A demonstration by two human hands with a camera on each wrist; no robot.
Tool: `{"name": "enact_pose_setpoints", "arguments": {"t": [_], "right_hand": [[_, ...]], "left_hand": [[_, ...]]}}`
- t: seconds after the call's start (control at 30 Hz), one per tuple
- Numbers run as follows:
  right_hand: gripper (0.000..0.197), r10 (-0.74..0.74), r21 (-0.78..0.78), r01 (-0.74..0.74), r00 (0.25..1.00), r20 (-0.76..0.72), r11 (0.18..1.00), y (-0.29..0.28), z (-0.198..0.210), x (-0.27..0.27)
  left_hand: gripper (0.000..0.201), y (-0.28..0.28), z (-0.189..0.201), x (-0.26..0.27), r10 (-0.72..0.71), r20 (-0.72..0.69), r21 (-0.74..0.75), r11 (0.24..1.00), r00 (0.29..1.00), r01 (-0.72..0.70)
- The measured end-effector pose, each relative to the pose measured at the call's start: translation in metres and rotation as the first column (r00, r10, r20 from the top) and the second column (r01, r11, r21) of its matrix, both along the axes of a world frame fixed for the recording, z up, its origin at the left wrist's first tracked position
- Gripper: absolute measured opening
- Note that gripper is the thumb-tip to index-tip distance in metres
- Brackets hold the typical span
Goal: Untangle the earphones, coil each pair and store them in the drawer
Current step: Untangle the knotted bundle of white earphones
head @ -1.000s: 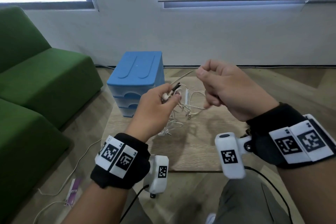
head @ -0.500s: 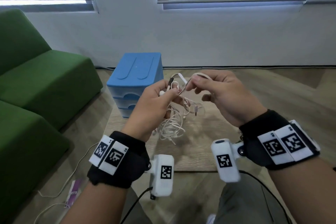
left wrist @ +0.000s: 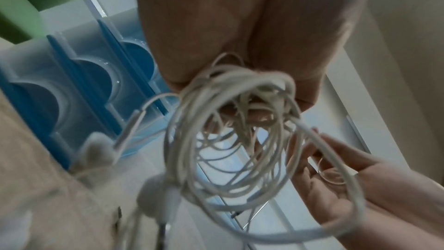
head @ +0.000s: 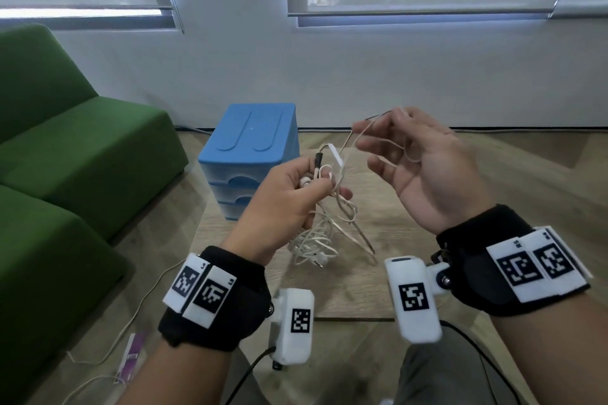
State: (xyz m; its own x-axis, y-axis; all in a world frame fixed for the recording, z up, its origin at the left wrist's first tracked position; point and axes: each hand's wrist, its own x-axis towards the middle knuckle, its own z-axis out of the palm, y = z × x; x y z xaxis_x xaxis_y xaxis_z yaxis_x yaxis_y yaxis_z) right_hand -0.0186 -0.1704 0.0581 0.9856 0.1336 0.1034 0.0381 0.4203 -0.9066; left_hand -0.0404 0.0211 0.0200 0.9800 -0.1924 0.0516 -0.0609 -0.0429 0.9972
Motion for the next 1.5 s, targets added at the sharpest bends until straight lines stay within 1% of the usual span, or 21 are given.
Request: {"name": "enact_pose_setpoints", "arguments": {"t": [0.03, 0.13, 0.23, 0.3, 0.37, 0.47, 0.5, 0.53, 0.57, 0.6, 0.63, 0.67, 0.7, 0.77, 0.83, 0.87, 0.9, 1.0, 1.17, 1.33, 1.5], "right_hand": [[0.027, -0.016, 0.033, 0.016, 1.0, 0.003, 0.999, 0.0, -0.001, 0.001], [0.026, -0.039, 0.069, 0.043, 0.998, -0.056, 0.997, -0.003, -0.003, 0.003], [0.026, -0.081, 0.039, 0.09, 0.981, -0.178, 0.995, -0.005, -0.005, 0.007], [0.027, -0.093, 0.012, 0.099, 0.964, -0.25, 0.995, -0.007, -0.006, 0.008], [0.03, -0.065, -0.041, 0.056, 0.955, -0.288, 0.998, -0.01, -0.007, 0.007], [0.03, 0.054, -0.179, -0.107, 0.959, -0.279, 0.978, -0.012, -0.01, 0.004], [0.03, 0.085, -0.286, -0.156, 0.966, -0.245, 0.945, -0.013, -0.012, 0.003], [0.033, 0.122, -0.433, -0.195, 0.974, -0.189, 0.88, -0.014, -0.015, 0.002], [0.038, 0.183, -0.581, -0.226, 0.974, -0.134, 0.782, -0.014, -0.018, 0.001], [0.041, 0.257, -0.692, -0.259, 0.96, -0.109, 0.674, -0.014, -0.02, -0.001], [0.039, 0.318, -0.753, -0.286, 0.942, -0.107, 0.593, -0.015, -0.022, -0.003], [0.034, 0.355, -0.768, -0.298, 0.93, -0.099, 0.566, -0.016, -0.022, -0.005], [0.03, 0.369, -0.749, -0.296, 0.927, -0.074, 0.592, -0.016, -0.022, -0.005], [0.027, 0.365, -0.622, -0.287, 0.931, -0.003, 0.728, -0.018, -0.019, -0.005], [0.017, 0.341, -0.4, -0.3, 0.939, 0.035, 0.866, -0.019, -0.012, -0.006], [0.014, 0.343, -0.286, -0.319, 0.939, 0.034, 0.903, -0.02, -0.008, -0.006], [0.013, 0.357, -0.194, -0.342, 0.933, 0.046, 0.919, -0.021, -0.004, -0.006], [0.016, 0.358, -0.016, -0.359, 0.926, 0.116, 0.933, -0.023, 0.001, -0.001], [0.016, 0.208, 0.162, -0.221, 0.974, 0.093, 0.962, -0.024, -0.004, 0.009], [0.013, 0.198, 0.277, -0.209, 0.978, 0.066, 0.938, -0.028, -0.005, 0.013], [0.026, 0.175, 0.385, -0.147, 0.984, -0.038, 0.911, -0.027, -0.004, 0.012]], "left_hand": [[0.004, 0.001, 0.0, 0.0, -0.004, 0.0, -0.018, 1.0, 1.0, 0.004], [0.01, 0.001, 0.0, -0.001, -0.002, -0.007, -0.082, 0.997, 1.0, 0.002], [0.014, 0.003, 0.001, -0.003, 0.058, 0.036, -0.059, 0.997, 0.998, -0.056], [0.015, 0.004, 0.001, -0.004, 0.09, 0.03, -0.061, 0.994, 0.995, -0.089], [0.017, 0.004, -0.001, -0.003, 0.087, 0.008, -0.067, 0.994, 0.996, -0.086], [0.019, 0.002, -0.002, -0.004, 0.079, -0.004, -0.073, 0.994, 0.997, -0.079], [0.018, 0.001, -0.002, -0.004, 0.086, -0.006, -0.07, 0.994, 0.996, -0.087], [0.018, 0.0, -0.002, -0.004, 0.101, -0.006, -0.066, 0.993, 0.995, -0.102], [0.018, 0.0, -0.003, -0.003, 0.122, -0.003, -0.064, 0.991, 0.993, -0.121], [0.018, 0.0, -0.003, -0.003, 0.143, 0.007, -0.06, 0.988, 0.99, -0.143], [0.018, 0.001, -0.003, -0.003, 0.161, 0.016, -0.048, 0.986, 0.987, -0.16], [0.018, 0.003, -0.003, -0.002, 0.172, 0.026, -0.029, 0.985, 0.985, -0.171], [0.018, 0.004, -0.004, -0.002, 0.175, 0.038, -0.004, 0.985, 0.984, -0.175], [0.017, 0.005, -0.006, -0.002, 0.154, 0.073, 0.071, 0.985, 0.985, -0.159], [0.017, 0.004, -0.01, -0.001, 0.136, 0.123, 0.182, 0.971, 0.983, -0.157], [0.019, 0.004, -0.013, -0.001, 0.143, 0.138, 0.22, 0.96, 0.98, -0.171], [0.02, 0.004, -0.015, -0.001, 0.159, 0.142, 0.236, 0.953, 0.977, -0.19], [0.02, 0.005, -0.017, -0.001, 0.172, 0.126, 0.22, 0.955, 0.977, -0.196], [0.021, 0.005, -0.012, -0.004, 0.088, 0.077, 0.219, 0.97, 0.993, -0.103], [0.022, 0.004, -0.013, -0.006, 0.042, 0.093, 0.257, 0.964, 0.995, -0.065], [0.034, 0.005, -0.015, -0.006, 0.096, 0.089, 0.257, 0.96, 0.991, -0.116]]}}
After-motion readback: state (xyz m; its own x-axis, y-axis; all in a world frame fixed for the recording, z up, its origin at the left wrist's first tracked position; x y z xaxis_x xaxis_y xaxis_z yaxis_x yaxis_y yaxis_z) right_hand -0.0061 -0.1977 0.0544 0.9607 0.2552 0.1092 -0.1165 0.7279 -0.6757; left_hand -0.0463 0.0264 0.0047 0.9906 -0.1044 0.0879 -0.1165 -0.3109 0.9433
